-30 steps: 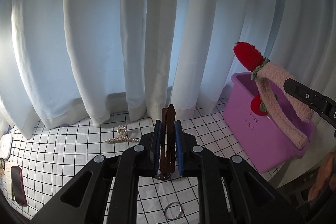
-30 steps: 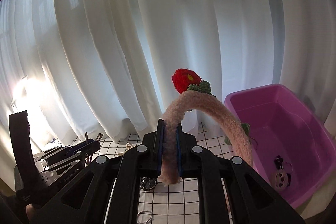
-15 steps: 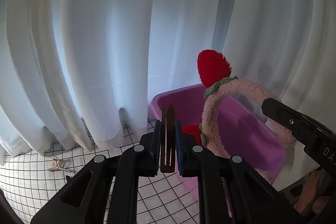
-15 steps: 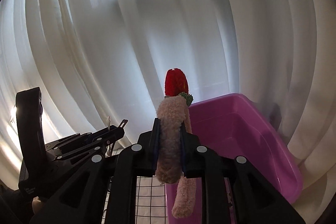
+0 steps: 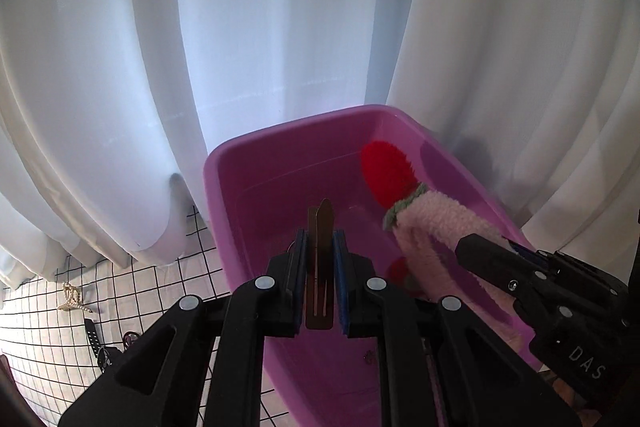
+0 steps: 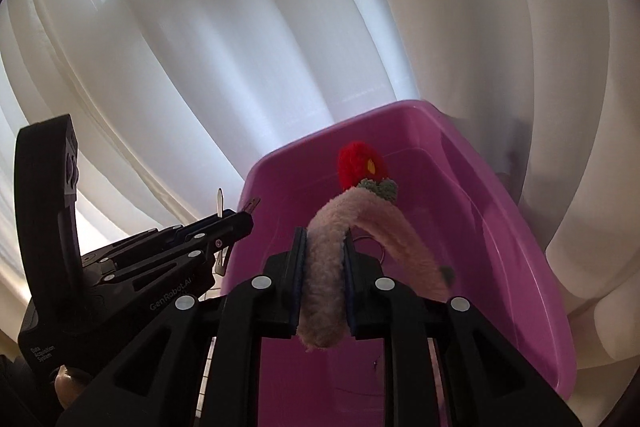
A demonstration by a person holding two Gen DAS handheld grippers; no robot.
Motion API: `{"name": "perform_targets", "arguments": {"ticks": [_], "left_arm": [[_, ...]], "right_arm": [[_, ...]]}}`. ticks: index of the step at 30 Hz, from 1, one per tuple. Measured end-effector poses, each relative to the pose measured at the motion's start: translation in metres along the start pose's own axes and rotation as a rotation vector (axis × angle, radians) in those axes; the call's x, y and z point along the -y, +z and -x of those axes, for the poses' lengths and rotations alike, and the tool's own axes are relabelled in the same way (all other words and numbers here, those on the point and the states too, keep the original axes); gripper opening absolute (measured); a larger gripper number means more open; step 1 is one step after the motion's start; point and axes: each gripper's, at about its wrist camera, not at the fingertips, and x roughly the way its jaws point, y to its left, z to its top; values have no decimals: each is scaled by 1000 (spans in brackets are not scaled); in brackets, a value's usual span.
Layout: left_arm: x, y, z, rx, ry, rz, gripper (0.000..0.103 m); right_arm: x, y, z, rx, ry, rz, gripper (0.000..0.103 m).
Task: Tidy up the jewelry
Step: 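Open both tools to drop the hair clip and headband into the tub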
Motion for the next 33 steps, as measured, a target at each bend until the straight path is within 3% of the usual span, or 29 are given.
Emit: {"name": "perform_targets", "arguments": {"ticks": [12,13,14,15,16,17,18,20,23,33], "left_arm": [[4,-5,-47,-171,23,43,13],[3,-5,-48,-180,24,46,13],[2,-5,-49,-188,25,49,16],[1,-6,-50,-196,29,53,31],[-2,-5,-50,-198,47,64,40],[-4,-4,-49,-191,58,76,61],[-7,-4,-47,-178,55,87,75],[-9,-2,-42,-160,48,91,77],[-4,1,-35,-134,84,52,87],[-3,3,-22,-117,102,31,88]], "right_arm": [[11,-6,-30,-107,-70,36,17],[11,-7,-32,-117,-74,41,23],[12,-6,-33,-124,-80,38,39],[13,-6,-34,-126,-83,32,48],[14,-6,-31,-123,-95,22,52],[17,-4,-28,-117,-97,9,56],[20,-3,-26,-109,-93,-6,58],[23,-1,-20,-94,-95,-27,64],[26,0,-13,-82,-97,-32,64],[23,-4,-11,-87,-82,-39,65]]}}
